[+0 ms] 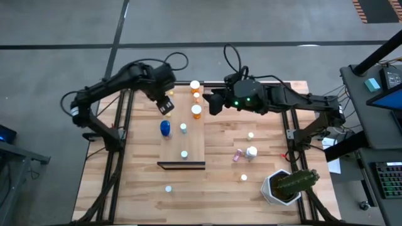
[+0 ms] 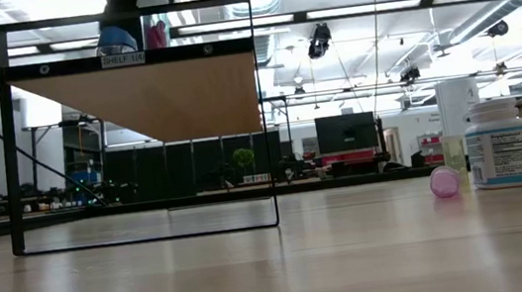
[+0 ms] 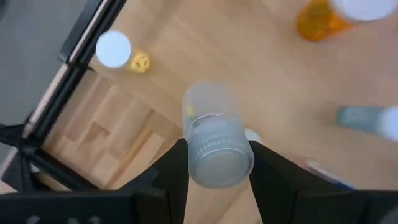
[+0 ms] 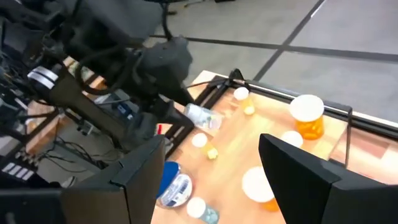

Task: Pick and place medicine bottles onto shelf by color
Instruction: Put the middle transparent pill bottle on the shelf

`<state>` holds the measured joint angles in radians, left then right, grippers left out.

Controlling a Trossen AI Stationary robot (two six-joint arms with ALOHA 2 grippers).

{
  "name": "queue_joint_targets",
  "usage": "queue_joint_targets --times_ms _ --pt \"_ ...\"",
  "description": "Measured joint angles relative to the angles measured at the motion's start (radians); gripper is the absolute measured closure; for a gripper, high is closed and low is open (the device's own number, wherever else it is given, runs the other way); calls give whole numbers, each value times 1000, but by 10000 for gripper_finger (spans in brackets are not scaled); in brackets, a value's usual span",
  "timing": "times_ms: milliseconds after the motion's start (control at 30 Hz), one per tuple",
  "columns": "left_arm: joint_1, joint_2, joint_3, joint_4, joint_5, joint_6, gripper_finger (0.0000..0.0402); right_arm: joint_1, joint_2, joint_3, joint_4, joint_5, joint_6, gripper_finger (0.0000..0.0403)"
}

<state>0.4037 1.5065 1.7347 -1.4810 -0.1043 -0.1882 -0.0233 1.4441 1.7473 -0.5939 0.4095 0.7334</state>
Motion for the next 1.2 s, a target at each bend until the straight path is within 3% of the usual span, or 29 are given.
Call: queue_joint_targets --times_ms 533,1200 --pt "23 157 0 50 -2 95 276 6 0 0 -7 1 -9 154" --pt "23 189 -3 63 -2 125 265 6 0 0 -8 2 -19 154"
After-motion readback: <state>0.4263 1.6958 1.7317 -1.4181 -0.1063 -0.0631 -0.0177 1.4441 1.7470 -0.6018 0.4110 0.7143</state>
